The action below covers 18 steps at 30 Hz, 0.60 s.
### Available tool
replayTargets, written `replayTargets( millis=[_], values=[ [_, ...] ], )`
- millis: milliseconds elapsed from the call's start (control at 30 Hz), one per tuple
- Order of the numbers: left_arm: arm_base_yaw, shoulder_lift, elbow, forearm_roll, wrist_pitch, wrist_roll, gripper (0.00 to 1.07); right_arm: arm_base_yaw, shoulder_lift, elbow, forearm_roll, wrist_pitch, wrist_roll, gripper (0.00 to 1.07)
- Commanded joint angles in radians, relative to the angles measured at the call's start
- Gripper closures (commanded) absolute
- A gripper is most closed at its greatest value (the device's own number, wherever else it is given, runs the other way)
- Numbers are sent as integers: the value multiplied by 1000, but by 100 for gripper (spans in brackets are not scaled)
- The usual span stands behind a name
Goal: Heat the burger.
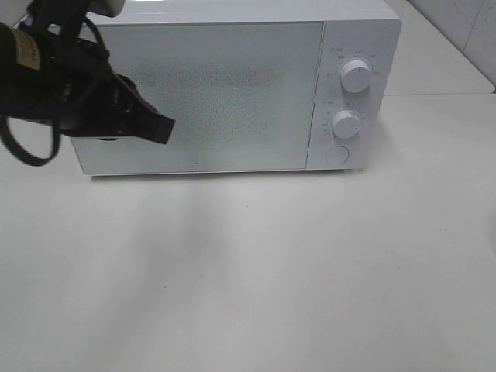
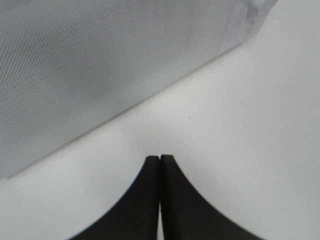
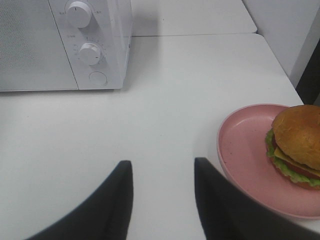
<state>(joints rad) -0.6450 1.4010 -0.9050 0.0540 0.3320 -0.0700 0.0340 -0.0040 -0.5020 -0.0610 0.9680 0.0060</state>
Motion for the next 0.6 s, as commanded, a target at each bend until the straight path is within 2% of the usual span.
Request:
replayTargets(
  millis=[33, 67, 100, 133, 167, 200, 233, 267, 300, 333, 400, 467, 500, 567, 600],
  values=[
    [-4, -87, 4, -26, 173, 2, 97, -5, -26, 6, 0, -7, 4, 65],
    [-4, -87, 4, -26, 173, 2, 97, -5, -26, 6, 0, -7, 4, 65],
    [-4, -126, 4, -33, 232, 2, 82, -5, -26, 6, 0, -7, 4, 65],
    [-4, -126, 4, -33, 232, 2, 82, -5, -26, 6, 0, -7, 4, 65],
    [-3, -161, 4, -47, 284, 1, 58, -5, -26, 6, 0, -7, 4, 65],
    [1, -179, 4, -54, 305, 3, 42, -5, -26, 6, 0, -7, 4, 65],
    [1, -179, 4, -54, 305, 3, 42, -5, -26, 6, 0, -7, 4, 65],
    [23, -206, 4, -54, 338, 3, 13, -5, -26, 6, 0, -7, 4, 65],
    [23, -206, 4, -54, 338, 3, 13, -5, -26, 6, 0, -7, 4, 65],
    [68, -229, 4, -54, 372, 10, 5, -5, -26, 6, 0, -7, 4, 65],
    [96, -237, 4, -54, 390, 15, 5, -5, -26, 6, 0, -7, 4, 65],
    [182, -249, 4, -64, 442, 52, 5, -5, -26, 6, 0, -7, 4, 65],
    [182, -249, 4, -64, 442, 52, 5, -5, -26, 6, 0, -7, 4, 65],
    [279, -250, 4, -68, 484, 86, 5, -5, -26, 6, 0, -7, 4, 65],
    [279, -250, 4, -68, 484, 86, 5, -5, -26, 6, 0, -7, 4, 65]
  ],
)
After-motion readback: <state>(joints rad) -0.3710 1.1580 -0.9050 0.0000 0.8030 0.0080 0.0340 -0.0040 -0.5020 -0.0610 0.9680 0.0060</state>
